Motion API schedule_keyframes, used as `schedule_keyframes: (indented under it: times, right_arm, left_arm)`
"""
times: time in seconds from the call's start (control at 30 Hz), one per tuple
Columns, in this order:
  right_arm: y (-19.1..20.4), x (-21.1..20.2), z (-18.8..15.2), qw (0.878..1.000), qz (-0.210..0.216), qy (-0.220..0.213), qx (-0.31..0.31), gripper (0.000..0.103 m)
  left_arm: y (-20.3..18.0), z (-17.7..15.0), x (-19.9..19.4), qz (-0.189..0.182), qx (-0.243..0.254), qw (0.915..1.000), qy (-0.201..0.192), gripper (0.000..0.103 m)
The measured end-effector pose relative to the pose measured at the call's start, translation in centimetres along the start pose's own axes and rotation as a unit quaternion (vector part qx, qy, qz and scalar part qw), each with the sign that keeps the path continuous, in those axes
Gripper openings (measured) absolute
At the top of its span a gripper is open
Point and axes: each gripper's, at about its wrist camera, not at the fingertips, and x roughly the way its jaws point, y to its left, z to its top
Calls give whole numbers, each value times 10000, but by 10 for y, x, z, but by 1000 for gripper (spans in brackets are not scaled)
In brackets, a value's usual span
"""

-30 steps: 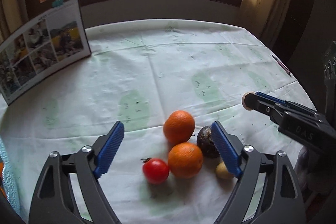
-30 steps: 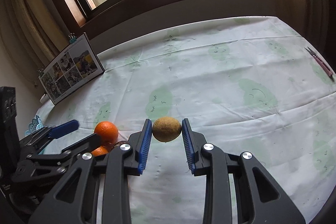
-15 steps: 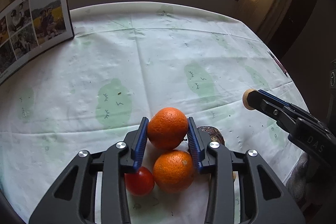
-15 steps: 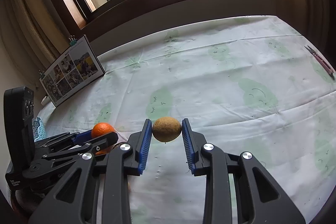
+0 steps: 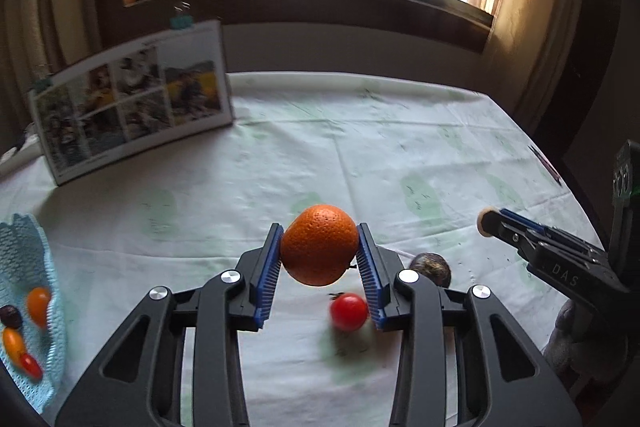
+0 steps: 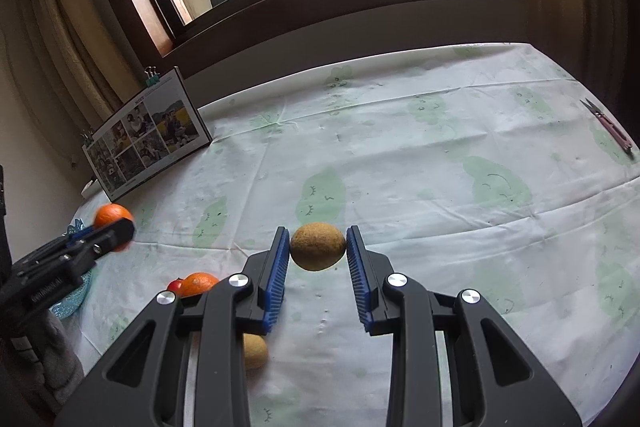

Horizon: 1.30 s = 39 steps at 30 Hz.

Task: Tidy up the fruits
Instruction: 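Carry the orange to the blue basket and open the left tool while the right tool carries the kiwi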

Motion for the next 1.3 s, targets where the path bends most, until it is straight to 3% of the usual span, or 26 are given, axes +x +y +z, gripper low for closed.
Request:
schedule_keyframes:
  times: [0.17,0.43,0.8,0.83,0.87,0.93,1.03,1.3]
  right_arm:
    - [10,-3,-5,10000,67,-3,-49,30]
    - [34,-3,-12,9997,214,47,-120,30]
    - [76,-2,-18,9984,473,89,-300,30]
    - [80,-2,-18,9982,496,94,-329,30]
    - [84,-2,-18,9980,520,96,-356,30]
    - [94,-3,-18,9973,611,82,-404,30]
    - [109,-5,-18,9962,731,81,-459,30]
    - [174,-5,-21,9890,1192,158,-866,30]
  left_arm:
    - [33,-8,-32,558,-251,9974,-389,38]
    - [94,-29,-71,1332,-787,9855,-702,38]
    - [158,-52,-103,1905,-1387,9682,-840,40]
    - [164,-54,-107,1962,-1467,9655,-889,45]
    - [167,-55,-110,1983,-1515,9640,-922,64]
    - [175,-58,-120,2093,-1654,9574,-1105,89]
    - [185,-63,-133,2262,-1724,9495,-1326,90]
    - [211,-77,-146,2339,-1948,9430,-1343,91]
